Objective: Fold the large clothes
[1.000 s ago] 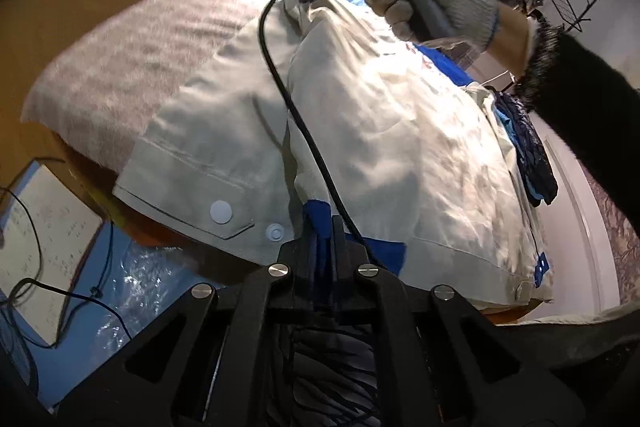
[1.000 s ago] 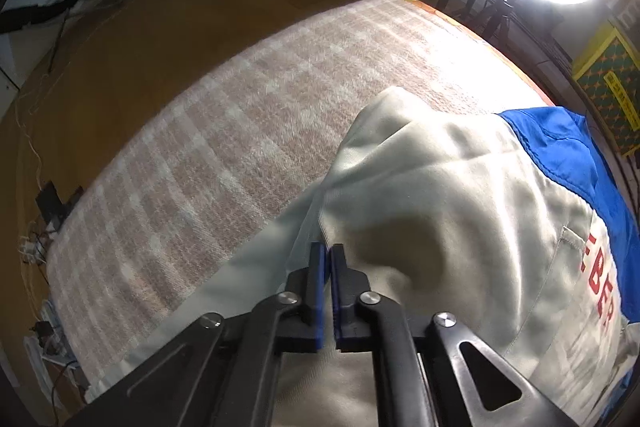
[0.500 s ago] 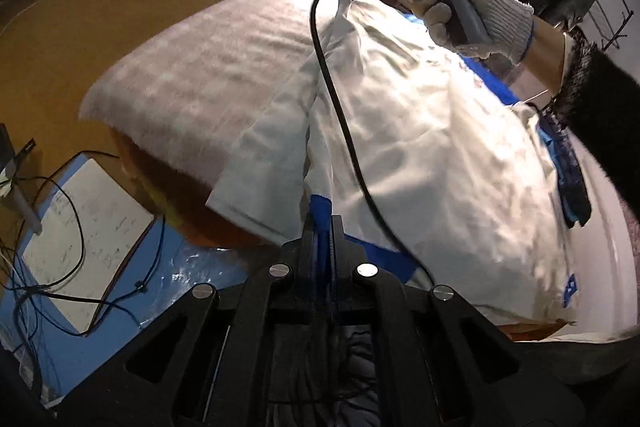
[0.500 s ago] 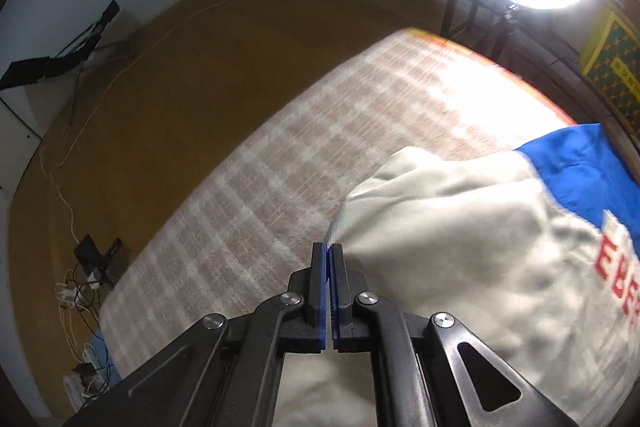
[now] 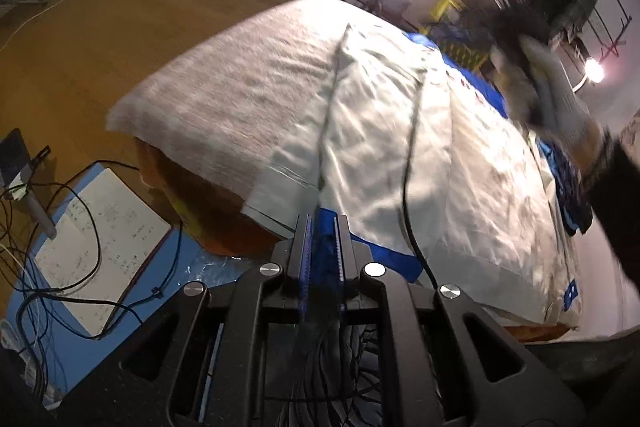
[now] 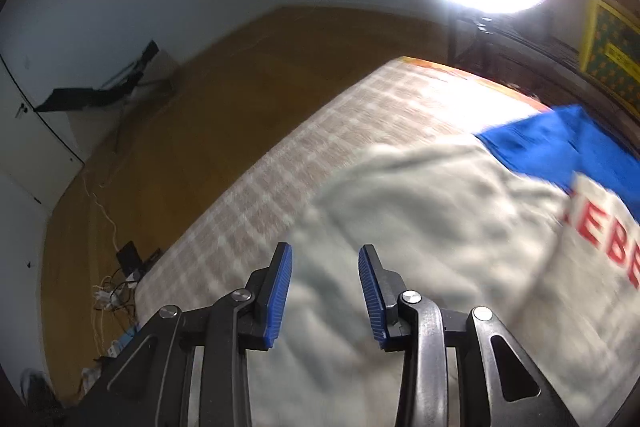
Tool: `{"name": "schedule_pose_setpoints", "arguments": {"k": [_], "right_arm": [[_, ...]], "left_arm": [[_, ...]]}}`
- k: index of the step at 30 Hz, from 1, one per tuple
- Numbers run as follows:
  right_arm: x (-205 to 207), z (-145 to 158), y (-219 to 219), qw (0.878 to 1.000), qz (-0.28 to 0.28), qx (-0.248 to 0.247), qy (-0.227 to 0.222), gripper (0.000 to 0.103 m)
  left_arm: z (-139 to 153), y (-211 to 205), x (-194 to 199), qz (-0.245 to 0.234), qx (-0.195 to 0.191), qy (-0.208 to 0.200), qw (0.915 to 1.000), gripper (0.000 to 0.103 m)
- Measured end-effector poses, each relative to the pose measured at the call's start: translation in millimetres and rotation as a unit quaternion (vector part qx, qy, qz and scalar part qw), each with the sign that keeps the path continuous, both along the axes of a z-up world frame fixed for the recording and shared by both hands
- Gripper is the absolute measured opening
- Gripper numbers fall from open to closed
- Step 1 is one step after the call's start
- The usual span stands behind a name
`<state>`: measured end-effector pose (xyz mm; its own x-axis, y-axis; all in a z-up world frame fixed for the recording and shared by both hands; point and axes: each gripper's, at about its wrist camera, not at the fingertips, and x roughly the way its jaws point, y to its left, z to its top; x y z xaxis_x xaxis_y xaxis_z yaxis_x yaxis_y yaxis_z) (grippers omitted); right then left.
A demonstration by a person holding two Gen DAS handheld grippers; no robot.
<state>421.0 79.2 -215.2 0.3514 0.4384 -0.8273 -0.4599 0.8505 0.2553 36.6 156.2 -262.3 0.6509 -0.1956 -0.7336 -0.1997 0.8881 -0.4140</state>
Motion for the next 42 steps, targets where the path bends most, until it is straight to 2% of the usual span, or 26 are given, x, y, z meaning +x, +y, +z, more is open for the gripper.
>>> {"name": "schedule_pose_setpoints", "arguments": {"k": [4, 7, 8, 9, 11, 12, 15, 18, 22, 26, 28, 32, 34, 37, 39, 42], "right_arm": [[-28, -14, -31, 1.0, 0.009, 0.013, 0.026, 0.035], [-43, -39, -34, 0.998, 0.025, -0.022, 0.046, 0.034], [-44, -46, -33, 0.998, 0.028, -0.028, 0.05, 0.034], [-46, -54, -33, 0.997, 0.028, -0.033, 0.058, 0.032], [-48, -69, -41, 0.996, 0.022, -0.045, 0.07, 0.028], [-49, -77, -44, 0.996, 0.022, -0.053, 0.072, 0.026], [-54, -81, -48, 0.997, 0.022, -0.049, 0.058, 0.024], [-59, -72, -48, 0.997, 0.024, -0.045, 0.055, 0.026], [-78, -35, -58, 0.999, 0.028, -0.001, 0.024, 0.033], [-118, 18, -80, 0.998, 0.029, 0.047, -0.021, 0.039], [-140, 38, -89, 0.997, 0.027, 0.058, -0.045, 0.047], [-184, 69, -112, 0.994, 0.019, 0.083, -0.074, 0.05], [-200, 74, -119, 0.993, 0.009, 0.084, -0.08, 0.052], [-219, 72, -132, 0.993, -0.005, 0.089, -0.078, 0.053], [-226, 64, -138, 0.993, -0.015, 0.09, -0.071, 0.054], [-230, 53, -143, 0.993, -0.025, 0.096, -0.059, 0.054]], "left_arm": [[0, 12, 4, 0.012, -0.012, 0.001, 0.9999, 0.008], [-1, 16, 13, 0.016, -0.024, 0.0, 0.9996, 0.011], [-2, 16, 15, 0.016, -0.024, 0.002, 0.9996, 0.02], [-4, 17, 18, 0.017, -0.025, 0.004, 0.9995, 0.033], [-8, 18, 21, 0.019, -0.026, 0.008, 0.9994, 0.049], [-10, 19, 23, 0.024, -0.024, 0.012, 0.9994, 0.056], [-21, 25, 31, 0.038, -0.035, 0.022, 0.9984, 0.062], [-32, 31, 41, 0.043, -0.063, 0.031, 0.9966, 0.063], [-38, 37, 50, 0.043, -0.074, 0.032, 0.9958, 0.066], [-48, 48, 54, 0.042, -0.104, 0.035, 0.993, 0.068], [-54, 54, 56, 0.046, -0.12, 0.037, 0.991, 0.068], [-66, 66, 57, 0.066, -0.153, 0.039, 0.9853, 0.068], [-72, 71, 54, 0.072, -0.188, 0.028, 0.979, 0.068], [-72, 71, 50, 0.063, -0.222, 0.012, 0.9729, 0.068], [-68, 66, 51, 0.048, -0.229, 0.009, 0.9723, 0.06], [-57, 60, 51, 0.03, -0.229, 0.004, 0.973, 0.059]]}}
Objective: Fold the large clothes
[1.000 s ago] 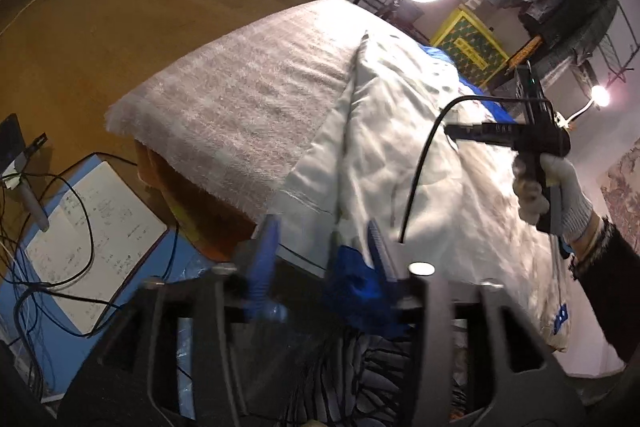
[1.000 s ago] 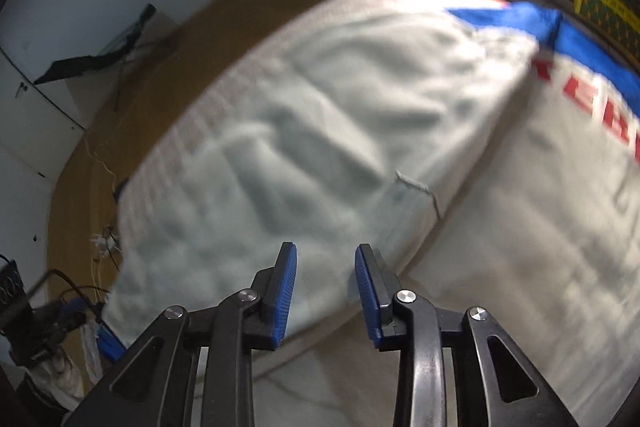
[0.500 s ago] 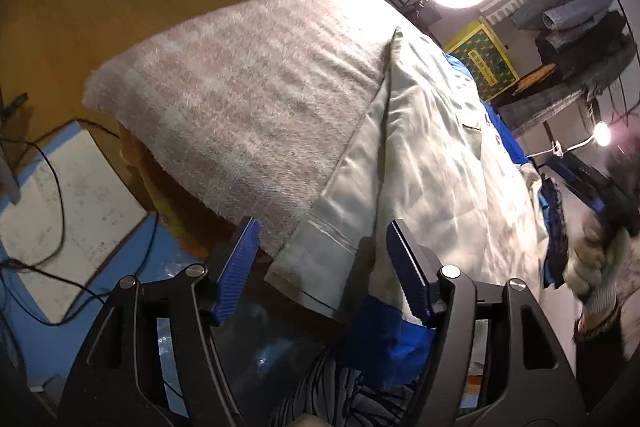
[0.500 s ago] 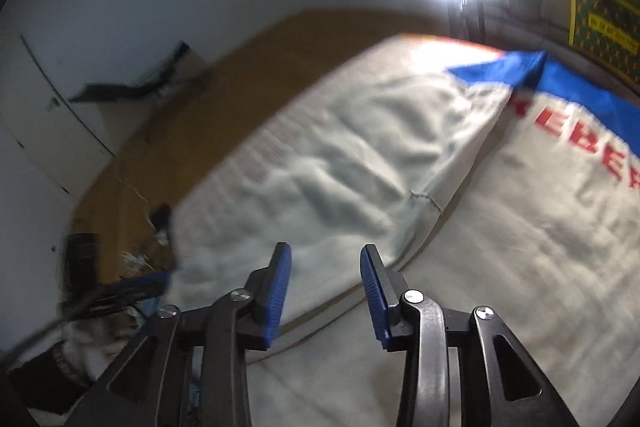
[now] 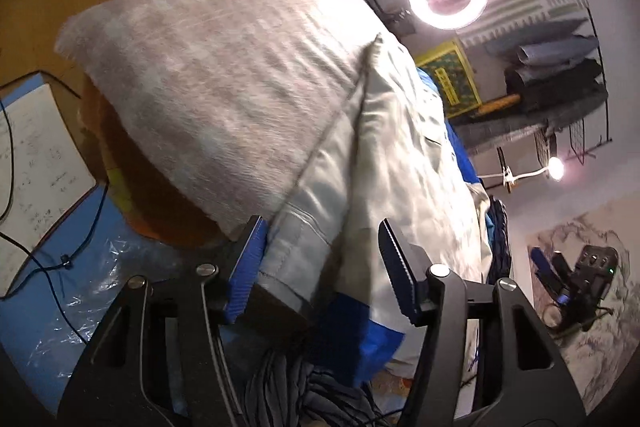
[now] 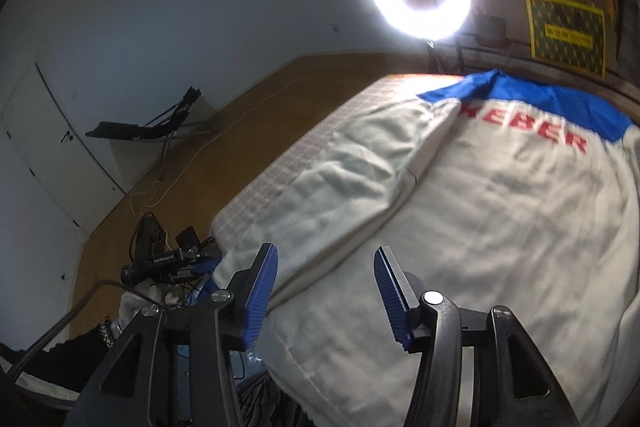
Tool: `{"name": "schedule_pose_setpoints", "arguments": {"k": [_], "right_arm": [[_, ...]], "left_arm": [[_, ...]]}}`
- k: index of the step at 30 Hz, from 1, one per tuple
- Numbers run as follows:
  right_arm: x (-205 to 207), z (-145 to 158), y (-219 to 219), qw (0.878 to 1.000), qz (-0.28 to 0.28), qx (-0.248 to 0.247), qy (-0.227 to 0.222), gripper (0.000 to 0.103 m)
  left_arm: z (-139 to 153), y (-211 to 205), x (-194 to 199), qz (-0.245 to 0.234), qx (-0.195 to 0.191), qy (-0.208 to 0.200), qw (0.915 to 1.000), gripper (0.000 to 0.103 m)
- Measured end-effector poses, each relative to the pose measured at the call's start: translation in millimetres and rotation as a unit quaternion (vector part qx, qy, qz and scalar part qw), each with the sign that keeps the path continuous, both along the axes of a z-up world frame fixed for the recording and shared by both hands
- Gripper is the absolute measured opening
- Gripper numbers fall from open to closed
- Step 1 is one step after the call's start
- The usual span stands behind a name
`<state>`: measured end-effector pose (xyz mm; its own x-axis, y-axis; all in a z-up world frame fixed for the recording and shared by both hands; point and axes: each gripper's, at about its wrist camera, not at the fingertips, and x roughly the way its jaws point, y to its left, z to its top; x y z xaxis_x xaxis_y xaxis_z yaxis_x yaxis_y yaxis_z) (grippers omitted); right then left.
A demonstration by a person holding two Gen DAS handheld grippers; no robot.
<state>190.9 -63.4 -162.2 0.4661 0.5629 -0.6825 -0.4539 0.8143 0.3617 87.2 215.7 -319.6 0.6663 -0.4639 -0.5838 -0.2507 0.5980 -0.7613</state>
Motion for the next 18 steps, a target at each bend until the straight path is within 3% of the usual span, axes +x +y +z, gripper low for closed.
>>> {"name": "schedule_pose_setpoints", "arguments": {"k": [3, 6, 11, 15, 18], "right_arm": [[-1, -8, 0, 1.0, -0.004, 0.009, 0.011, 0.054], [-1, -14, 4, 1.0, -0.002, 0.01, 0.015, 0.054], [2, -17, 15, 1.0, 0.006, 0.006, 0.018, 0.054], [6, -19, 22, 1.0, 0.011, 0.002, 0.021, 0.054], [11, -22, 24, 1.0, 0.006, 0.002, 0.026, 0.054]], "left_arm": [[13, -7, -2, -0.012, -0.003, -0.015, 0.9998, 0.059], [22, -20, 0, -0.023, 0.059, -0.009, 0.9979, 0.059], [13, -29, 5, -0.021, 0.104, 0.017, 0.9942, 0.059], [11, -40, 10, -0.022, 0.15, 0.027, 0.988, 0.022], [23, -49, 10, -0.026, 0.173, 0.009, 0.9845, 0.013]]}}
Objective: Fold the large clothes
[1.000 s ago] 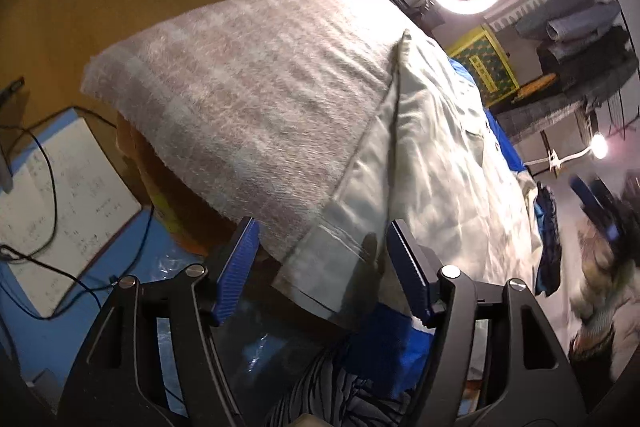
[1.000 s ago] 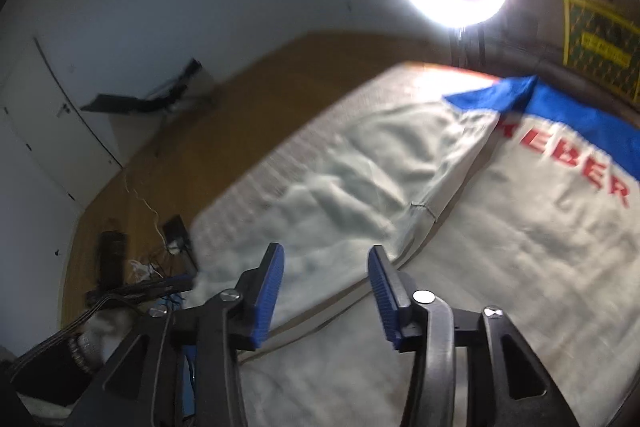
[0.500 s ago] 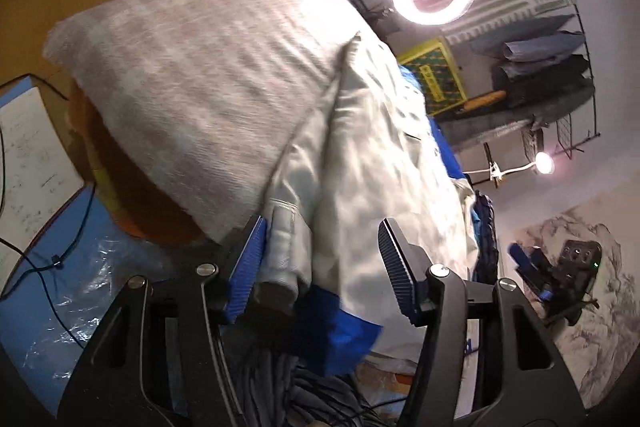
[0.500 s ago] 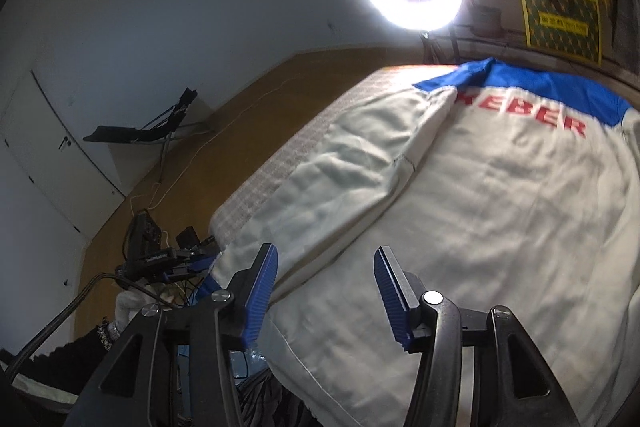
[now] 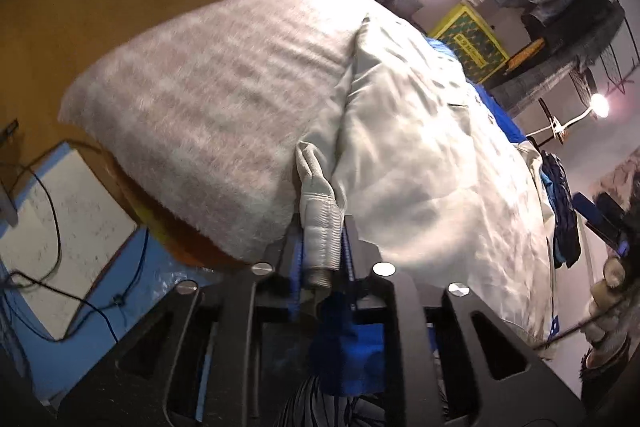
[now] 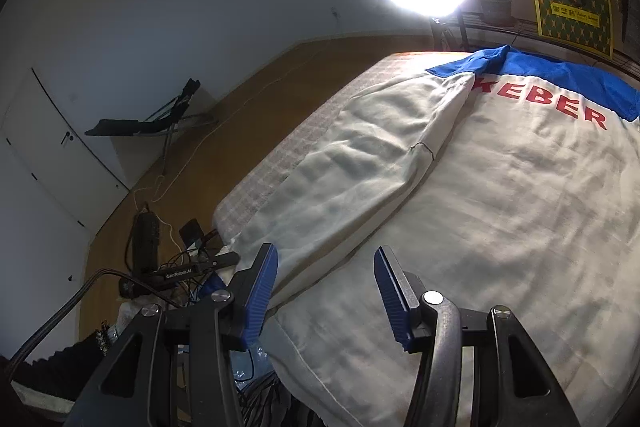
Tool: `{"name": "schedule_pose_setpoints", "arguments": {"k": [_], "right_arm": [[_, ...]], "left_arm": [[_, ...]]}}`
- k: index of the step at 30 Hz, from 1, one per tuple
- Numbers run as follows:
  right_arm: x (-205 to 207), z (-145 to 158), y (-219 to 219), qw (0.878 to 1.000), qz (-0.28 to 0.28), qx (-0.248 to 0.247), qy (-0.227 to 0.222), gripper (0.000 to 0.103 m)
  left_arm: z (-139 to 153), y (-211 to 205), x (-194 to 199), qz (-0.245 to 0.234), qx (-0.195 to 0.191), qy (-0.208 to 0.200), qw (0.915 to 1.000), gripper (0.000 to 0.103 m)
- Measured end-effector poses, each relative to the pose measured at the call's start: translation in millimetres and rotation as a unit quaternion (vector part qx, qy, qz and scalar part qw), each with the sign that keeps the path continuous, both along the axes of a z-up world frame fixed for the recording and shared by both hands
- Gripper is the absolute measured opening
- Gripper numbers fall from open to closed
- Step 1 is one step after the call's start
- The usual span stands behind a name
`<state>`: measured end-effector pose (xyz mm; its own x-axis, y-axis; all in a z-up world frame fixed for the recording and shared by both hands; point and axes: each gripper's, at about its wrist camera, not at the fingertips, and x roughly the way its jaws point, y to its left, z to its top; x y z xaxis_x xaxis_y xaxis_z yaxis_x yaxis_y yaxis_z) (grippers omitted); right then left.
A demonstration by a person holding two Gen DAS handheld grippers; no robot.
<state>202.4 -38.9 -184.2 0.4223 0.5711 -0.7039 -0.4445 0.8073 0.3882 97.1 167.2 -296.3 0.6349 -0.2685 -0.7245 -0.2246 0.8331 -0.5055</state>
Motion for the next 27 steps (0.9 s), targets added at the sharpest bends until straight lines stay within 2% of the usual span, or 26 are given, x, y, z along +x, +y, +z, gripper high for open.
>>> {"name": "schedule_pose_setpoints", "arguments": {"k": [5, 6, 9, 13, 19, 27], "right_arm": [[12, -8, 8, 1.0, -0.005, 0.009, 0.016, 0.054], [15, -9, 10, 1.0, -0.004, 0.011, 0.019, 0.054], [29, -9, 26, 0.999, -0.001, 0.015, 0.028, 0.065], [63, -8, 57, 0.999, 0.001, 0.019, 0.042, 0.065], [121, -17, 101, 0.997, -0.013, 0.001, 0.082, 0.065], [169, -40, 159, 0.991, -0.014, -0.084, 0.106, 0.064]], "left_arm": [[34, -28, -5, -0.037, 0.049, -0.045, 0.9971, 0.011], [42, -36, -6, -0.048, 0.058, -0.056, 0.9956, 0.011], [61, -55, -6, -0.076, 0.085, -0.078, 0.9904, 0.011], [74, -78, -6, -0.108, 0.118, -0.098, 0.9823, 0.011], [77, -83, -8, -0.118, 0.117, -0.102, 0.9808, 0.011], [75, -95, -5, -0.129, 0.126, -0.105, 0.978, 0.011]]}}
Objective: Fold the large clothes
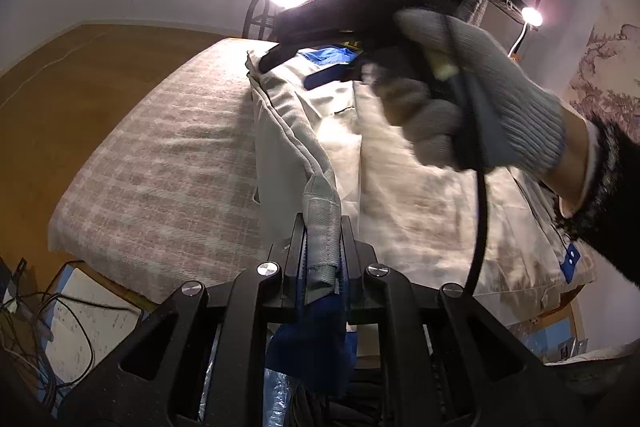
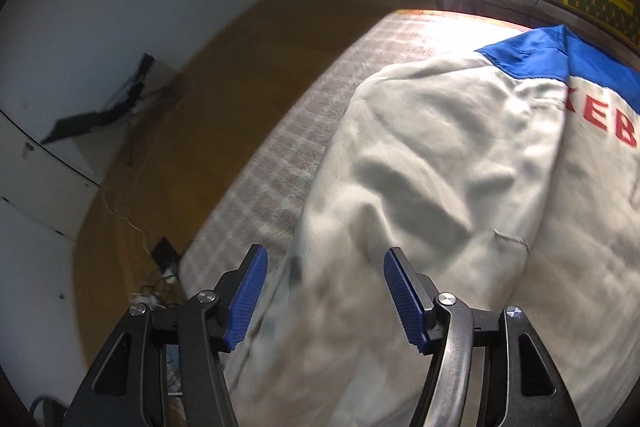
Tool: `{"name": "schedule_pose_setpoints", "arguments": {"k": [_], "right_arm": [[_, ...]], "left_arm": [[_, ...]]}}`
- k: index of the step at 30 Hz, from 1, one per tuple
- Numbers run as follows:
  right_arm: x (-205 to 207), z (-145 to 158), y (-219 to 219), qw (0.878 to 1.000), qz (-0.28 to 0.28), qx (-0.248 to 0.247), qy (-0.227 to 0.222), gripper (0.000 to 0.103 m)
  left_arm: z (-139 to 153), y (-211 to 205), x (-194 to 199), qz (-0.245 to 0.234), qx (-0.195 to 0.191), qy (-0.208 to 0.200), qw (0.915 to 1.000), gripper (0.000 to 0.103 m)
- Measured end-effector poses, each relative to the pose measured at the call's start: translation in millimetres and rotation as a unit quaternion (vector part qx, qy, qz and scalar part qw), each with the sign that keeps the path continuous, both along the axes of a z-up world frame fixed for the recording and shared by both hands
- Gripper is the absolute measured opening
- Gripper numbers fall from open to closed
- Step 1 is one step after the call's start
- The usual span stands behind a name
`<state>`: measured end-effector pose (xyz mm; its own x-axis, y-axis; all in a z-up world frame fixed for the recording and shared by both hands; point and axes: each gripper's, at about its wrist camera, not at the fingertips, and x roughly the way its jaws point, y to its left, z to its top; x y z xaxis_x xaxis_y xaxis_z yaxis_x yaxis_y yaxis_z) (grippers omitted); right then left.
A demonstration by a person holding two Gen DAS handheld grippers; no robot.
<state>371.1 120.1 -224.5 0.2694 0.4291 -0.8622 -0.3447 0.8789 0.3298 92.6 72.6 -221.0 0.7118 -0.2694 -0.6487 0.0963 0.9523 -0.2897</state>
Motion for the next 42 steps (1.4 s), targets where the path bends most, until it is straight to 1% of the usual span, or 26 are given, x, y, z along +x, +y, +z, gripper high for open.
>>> {"name": "schedule_pose_setpoints", "arguments": {"k": [3, 5, 6, 7, 8, 10, 11, 12, 13, 15, 19, 22, 23, 27, 30, 33, 34, 37, 40, 42], "right_arm": [[6, -8, 21, 0.999, 0.003, -0.034, 0.004, 0.064], [8, -15, 32, 0.998, 0.005, -0.061, 0.009, 0.064], [9, -19, 37, 0.997, 0.005, -0.08, 0.009, 0.062], [9, -22, 40, 0.995, 0.007, -0.098, 0.007, 0.055], [11, -26, 42, 0.994, 0.007, -0.111, 0.006, 0.051], [12, -31, 41, 0.992, 0.006, -0.129, 0.007, 0.026], [11, -32, 36, 0.992, 0.002, -0.127, 0.008, 0.022], [11, -32, 31, 0.992, 0.0, -0.122, 0.008, 0.012], [10, -31, 25, 0.993, -0.004, -0.114, 0.009, 0.006], [8, -28, 8, 0.996, -0.015, -0.088, 0.012, 0.003], [3, -20, -35, 0.999, -0.05, -0.013, 0.014, 0.001], [-11, -13, -75, 0.995, -0.082, 0.056, 0.007, 0.001], [-15, -10, -82, 0.994, -0.089, 0.07, 0.005, 0.001], [-39, -14, -138, 0.981, -0.13, 0.145, -0.002, 0.001], [-54, -26, -174, 0.969, -0.166, 0.181, 0.004, 0.001], [-63, -41, -199, 0.96, -0.195, 0.2, 0.019, 0.001], [-66, -51, -208, 0.956, -0.207, 0.207, 0.03, 0.001], [-66, -72, -224, 0.948, -0.232, 0.212, 0.056, 0.001], [-62, -83, -228, 0.945, -0.244, 0.205, 0.069, 0.001], [-60, -85, -225, 0.949, -0.238, 0.193, 0.067, 0.001]], "left_arm": [[2, -7, -2, -0.01, 0.008, -0.002, 0.9999, 0.011], [3, -13, -3, -0.018, 0.02, -0.004, 0.9996, 0.011], [3, -17, -3, -0.021, 0.025, -0.005, 0.9994, 0.011], [3, -19, -4, -0.025, 0.03, -0.005, 0.9992, 0.011], [4, -22, -4, -0.028, 0.033, -0.005, 0.9991, 0.011], [4, -26, -5, -0.033, 0.04, -0.005, 0.9987, 0.011], [5, -28, -6, -0.035, 0.042, -0.006, 0.9985, 0.011], [5, -29, -6, -0.038, 0.044, -0.006, 0.9983, 0.01], [5, -31, -7, -0.041, 0.046, -0.007, 0.9981, 0.01], [6, -35, -9, -0.049, 0.049, -0.008, 0.9976, 0.01], [9, -49, -13, -0.07, 0.057, -0.011, 0.9958, 0.01], [11, -65, -18, -0.094, 0.066, -0.013, 0.9933, 0.01], [11, -71, -19, -0.101, 0.069, -0.013, 0.9924, 0.01], [7, -94, -24, -0.128, 0.072, -0.01, 0.9891, 0.01], [5, -108, -25, -0.144, 0.078, -0.005, 0.9865, 0.01], [2, -120, -24, -0.157, 0.081, 0.004, 0.9842, 0.01], [0, -124, -22, -0.161, 0.082, 0.007, 0.9835, 0.01], [-8, -137, -19, -0.171, 0.088, 0.02, 0.9811, 0.011], [-14, -148, -19, -0.177, 0.096, 0.028, 0.9792, 0.011], [-14, -149, -22, -0.189, 0.088, 0.037, 0.9773, 0.011]]}}
